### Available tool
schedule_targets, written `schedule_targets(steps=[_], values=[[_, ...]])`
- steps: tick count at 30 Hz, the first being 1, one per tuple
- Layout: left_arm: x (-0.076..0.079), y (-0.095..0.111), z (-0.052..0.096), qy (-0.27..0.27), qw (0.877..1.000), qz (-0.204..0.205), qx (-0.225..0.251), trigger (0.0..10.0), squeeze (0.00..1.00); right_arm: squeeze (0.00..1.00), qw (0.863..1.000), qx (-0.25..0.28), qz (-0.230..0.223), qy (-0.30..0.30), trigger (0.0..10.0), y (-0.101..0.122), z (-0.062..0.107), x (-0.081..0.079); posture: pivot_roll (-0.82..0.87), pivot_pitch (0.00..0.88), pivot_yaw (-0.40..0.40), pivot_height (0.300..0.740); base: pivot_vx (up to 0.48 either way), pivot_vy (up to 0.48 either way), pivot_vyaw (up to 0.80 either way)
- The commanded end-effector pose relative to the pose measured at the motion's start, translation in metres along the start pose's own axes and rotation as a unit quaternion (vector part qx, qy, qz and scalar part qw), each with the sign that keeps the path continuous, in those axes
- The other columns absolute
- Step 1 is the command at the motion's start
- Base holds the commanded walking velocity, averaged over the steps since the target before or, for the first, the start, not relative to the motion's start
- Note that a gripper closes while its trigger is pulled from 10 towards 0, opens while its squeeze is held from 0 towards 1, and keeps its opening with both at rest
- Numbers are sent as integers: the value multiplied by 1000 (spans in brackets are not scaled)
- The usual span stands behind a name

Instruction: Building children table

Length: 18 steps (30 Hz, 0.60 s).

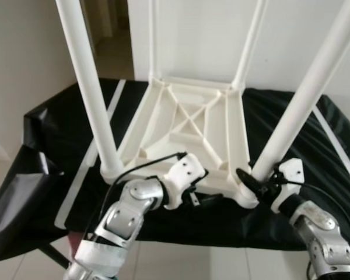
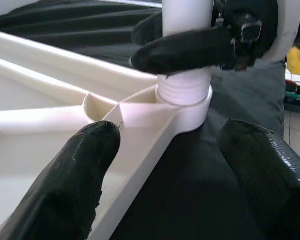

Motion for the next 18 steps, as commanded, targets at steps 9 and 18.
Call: schedule_targets(steps=[9, 18], values=[[-17, -10, 1, 68, 997, 12, -22, 10000, 0, 0, 978, 45, -16, -201, 10000, -4, -2, 2, -40, 0, -26, 740, 0, 0, 0], [-26, -20, 0, 92, 994, 25, -48, 10000, 0, 0, 931, 60, -54, -357, 10000, -16, 5, 8, -38, 0, -23, 740, 0, 0, 0]])
Point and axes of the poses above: a point about 5 cm out from each wrist's last joint towards the gripper, its own z axis pointing back from the gripper into the wrist, its own y axis along the axis of the wrist's last joint, x = y × z, the point moved 5 cm from there along -z, pointing out of the wrist towards the gripper, and after that the axes turned 14 degrees about -z, right-handed, at the moved point
